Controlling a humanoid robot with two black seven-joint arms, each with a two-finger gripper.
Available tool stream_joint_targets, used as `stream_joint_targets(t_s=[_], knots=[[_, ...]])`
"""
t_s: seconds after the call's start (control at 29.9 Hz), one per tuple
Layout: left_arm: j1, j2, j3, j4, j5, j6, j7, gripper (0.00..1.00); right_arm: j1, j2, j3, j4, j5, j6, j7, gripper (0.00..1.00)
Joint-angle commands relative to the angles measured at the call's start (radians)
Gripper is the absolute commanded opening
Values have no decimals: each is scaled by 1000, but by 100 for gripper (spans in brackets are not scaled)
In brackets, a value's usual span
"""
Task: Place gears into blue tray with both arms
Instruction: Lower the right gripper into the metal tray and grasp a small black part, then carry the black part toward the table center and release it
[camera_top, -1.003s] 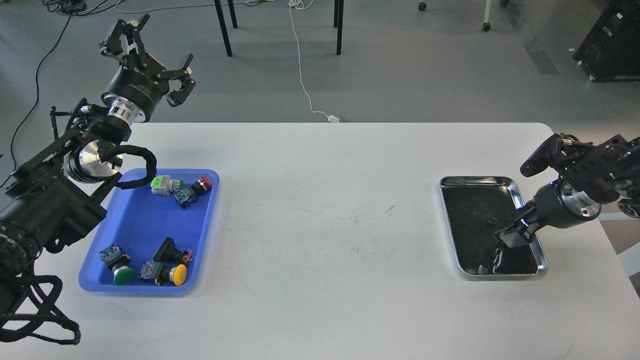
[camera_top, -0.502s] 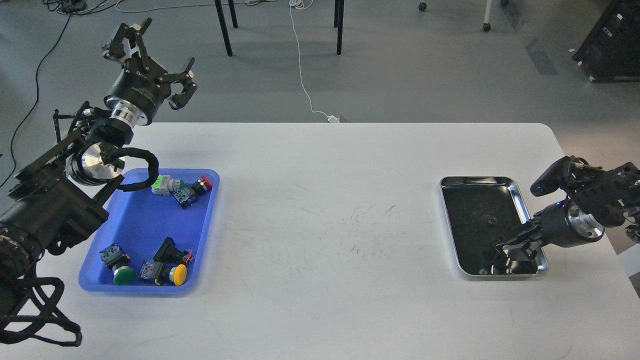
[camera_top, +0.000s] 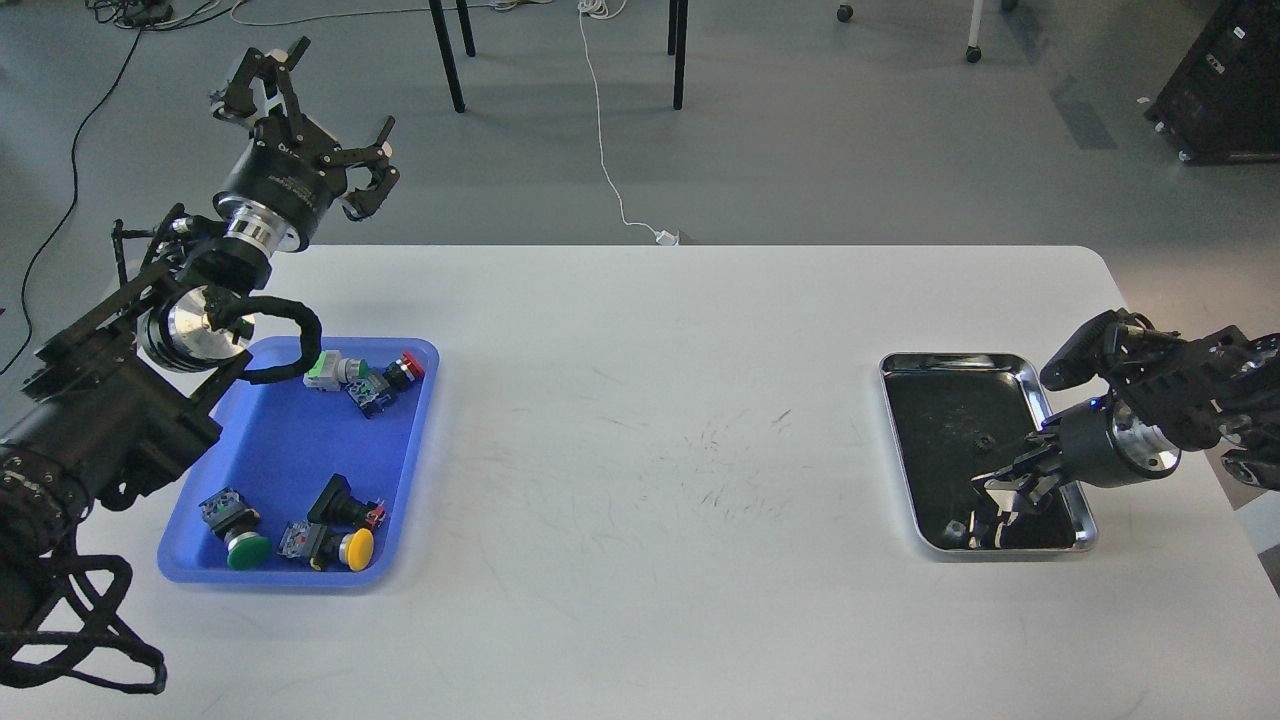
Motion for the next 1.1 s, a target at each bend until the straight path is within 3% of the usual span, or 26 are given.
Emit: stream_joint_targets(t_s=[0.0, 0.2, 0.67, 1.07], knots=[[1, 4, 0, 0, 0, 0, 0, 98, -12, 6, 0, -10, 0, -1, -1, 52], [7, 10, 0, 0, 0, 1, 0, 98, -26, 1, 0, -23, -1, -5, 0, 48], [9, 15, 0, 0, 0, 0, 0, 98, -40, 4, 2, -33, -1, -6, 0, 16], [7, 16, 0, -1, -1, 0, 0, 98, 70, 25, 118, 38, 17, -9, 3, 16]])
